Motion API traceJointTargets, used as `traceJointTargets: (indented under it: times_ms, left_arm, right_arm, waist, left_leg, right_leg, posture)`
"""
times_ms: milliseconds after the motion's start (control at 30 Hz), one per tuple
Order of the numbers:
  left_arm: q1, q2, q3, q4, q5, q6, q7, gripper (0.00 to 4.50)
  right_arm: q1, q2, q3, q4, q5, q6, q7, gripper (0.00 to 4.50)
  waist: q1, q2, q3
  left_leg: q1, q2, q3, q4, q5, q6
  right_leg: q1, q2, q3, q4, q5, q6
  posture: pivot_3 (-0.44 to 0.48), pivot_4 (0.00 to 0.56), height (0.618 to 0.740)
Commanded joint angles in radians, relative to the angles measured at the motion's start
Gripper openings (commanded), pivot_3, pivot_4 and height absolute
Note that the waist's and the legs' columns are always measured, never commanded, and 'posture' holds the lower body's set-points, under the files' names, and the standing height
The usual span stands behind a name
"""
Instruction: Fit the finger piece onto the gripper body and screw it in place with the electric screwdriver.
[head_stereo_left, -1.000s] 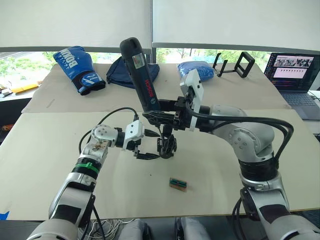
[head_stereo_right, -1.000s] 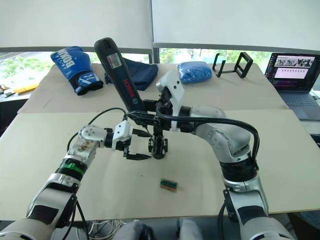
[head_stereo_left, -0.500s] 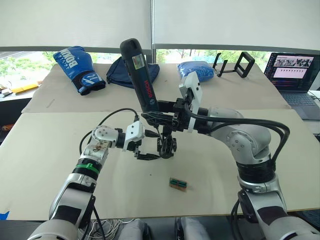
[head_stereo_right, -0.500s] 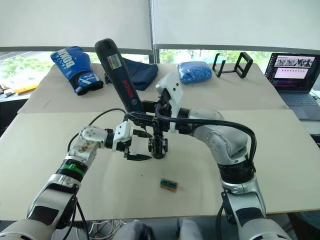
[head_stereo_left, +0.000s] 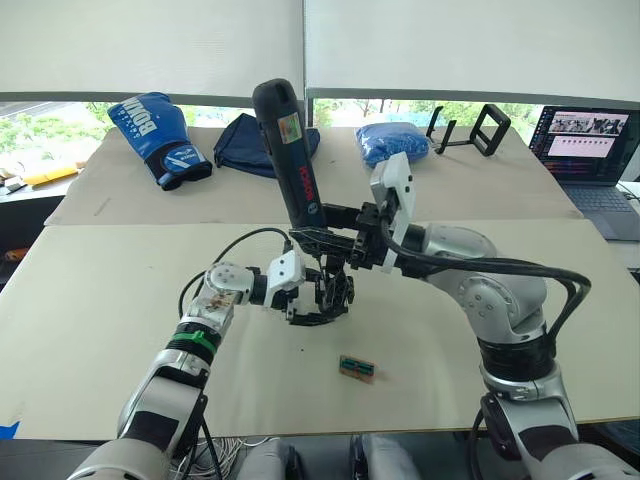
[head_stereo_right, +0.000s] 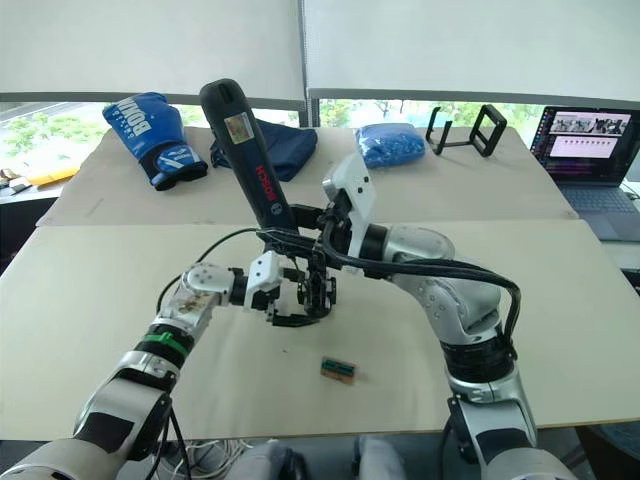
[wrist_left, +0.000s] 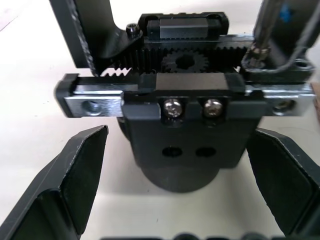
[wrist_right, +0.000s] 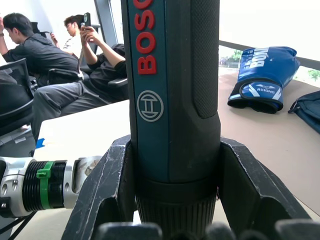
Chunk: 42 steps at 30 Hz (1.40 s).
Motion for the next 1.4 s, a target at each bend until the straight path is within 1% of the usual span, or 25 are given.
traceJointTargets:
  times_ms: [33, 67, 167, 267, 400, 467, 700, 967, 1200, 1400]
  left_arm:
    - [-0.033, -0.031, 0.011, 0.042, 0.002, -0.024, 0.036, 4.5]
    - [-0.038, -0.038, 0.012, 0.056, 0.002, -0.027, 0.042, 4.5]
    - [-0.046, -0.044, 0.012, 0.086, 0.005, -0.052, 0.037, 3.72]
    - [-0.056, -0.042, 0.013, 0.115, 0.013, -0.069, 0.039, 2.36]
    - [-0.071, -0.036, 0.016, 0.146, 0.019, -0.087, 0.03, 2.39]
    - [-0.078, -0.033, 0.016, 0.153, 0.02, -0.092, 0.025, 2.39]
    - [-0.081, -0.027, 0.015, 0.157, 0.023, -0.104, 0.019, 2.39]
    - [-0.079, -0.023, 0.015, 0.152, 0.024, -0.109, 0.017, 2.39]
    - [-0.088, -0.02, 0.019, 0.153, 0.027, -0.11, 0.017, 2.39]
    - [-0.087, -0.022, 0.021, 0.147, 0.027, -0.11, 0.015, 2.39]
  right_arm:
    - [0.011, -0.009, -0.035, -0.052, 0.0, -0.054, 0.008, 1.9]
    - [0.017, -0.011, -0.034, -0.054, -0.002, -0.062, 0.01, 1.9]
    - [0.032, -0.017, -0.034, -0.055, -0.003, -0.083, 0.018, 1.9]
    - [0.056, -0.02, -0.039, -0.051, 0.005, -0.119, 0.046, 1.9]
    - [0.114, -0.04, -0.021, -0.028, -0.001, -0.21, 0.151, 1.9]
    - [0.13, -0.046, -0.005, 0.018, -0.021, -0.254, 0.197, 1.9]
    - [0.109, -0.039, 0.047, 0.169, -0.089, -0.346, 0.275, 1.9]
    - [0.104, -0.05, 0.077, 0.26, -0.117, -0.352, 0.313, 1.9]
    - [0.125, -0.083, 0.106, 0.291, -0.148, -0.356, 0.344, 1.9]
    - [0.123, -0.089, 0.113, 0.312, -0.163, -0.369, 0.344, 1.9]
  waist:
    - [0.0, 0.0, 0.0]
    - [0.001, 0.0, 0.0]
    - [0.0, 0.0, 0.0]
    - [0.001, 0.0, 0.0]
    - [0.0, 0.0, 0.0]
    - [0.0, 0.0, 0.0]
    - [-0.002, -0.001, -0.001]
    - [-0.001, -0.001, -0.003]
    - [-0.002, -0.002, -0.006]
    - [-0.003, -0.003, -0.008]
  left_leg:
    - [0.0, 0.0, 0.0, 0.0, 0.0, 0.0]
    - [0.0, 0.0, 0.0, 0.0, 0.0, 0.0]
    - [0.0, 0.0, 0.0, 0.0, 0.0, 0.0]
    - [0.0, 0.0, 0.0, 0.0, 0.0, 0.0]
    - [0.001, 0.0, 0.0, 0.001, 0.0, 0.0]
    - [0.001, 0.0, 0.0, 0.001, 0.0, 0.0]
    - [0.004, 0.0, 0.0, 0.001, 0.0, 0.0]
    - [0.006, 0.001, 0.0, 0.001, 0.0, 0.0]
    - [0.008, 0.001, 0.0, 0.0, 0.0, 0.0]
    - [0.014, 0.001, 0.0, -0.002, 0.0, 0.0]
  right_leg:
    - [0.0, 0.0, 0.0, 0.0, 0.0, 0.0]
    - [0.0, 0.0, 0.0, 0.0, 0.0, 0.0]
    - [0.0, 0.0, 0.0, 0.0, 0.0, 0.0]
    - [0.0, 0.0, 0.0, 0.0, 0.0, 0.0]
    - [0.001, 0.0, 0.0, 0.0, 0.0, 0.0]
    - [0.001, 0.0, 0.0, 0.0, 0.0, 0.0]
    - [0.003, 0.0, 0.001, 0.001, 0.0, 0.0]
    - [0.004, 0.0, 0.001, 0.001, 0.0, 0.0]
    - [0.005, 0.0, 0.002, 0.001, 0.0, 0.0]
    - [0.011, -0.001, 0.002, 0.0, 0.0, 0.0]
  posture:
    - [0.0, 0.15, 0.74]
    - [0.0, 0.15, 0.74]
    - [0.0, 0.15, 0.74]
    - [0.0, 0.15, 0.74]
    - [0.0, 0.15, 0.74]
    - [0.0, 0.15, 0.74]
    - [0.0, 0.15, 0.74]
    - [0.0, 0.15, 0.74]
    - [0.0, 0.15, 0.74]
    - [0.0, 0.15, 0.74]
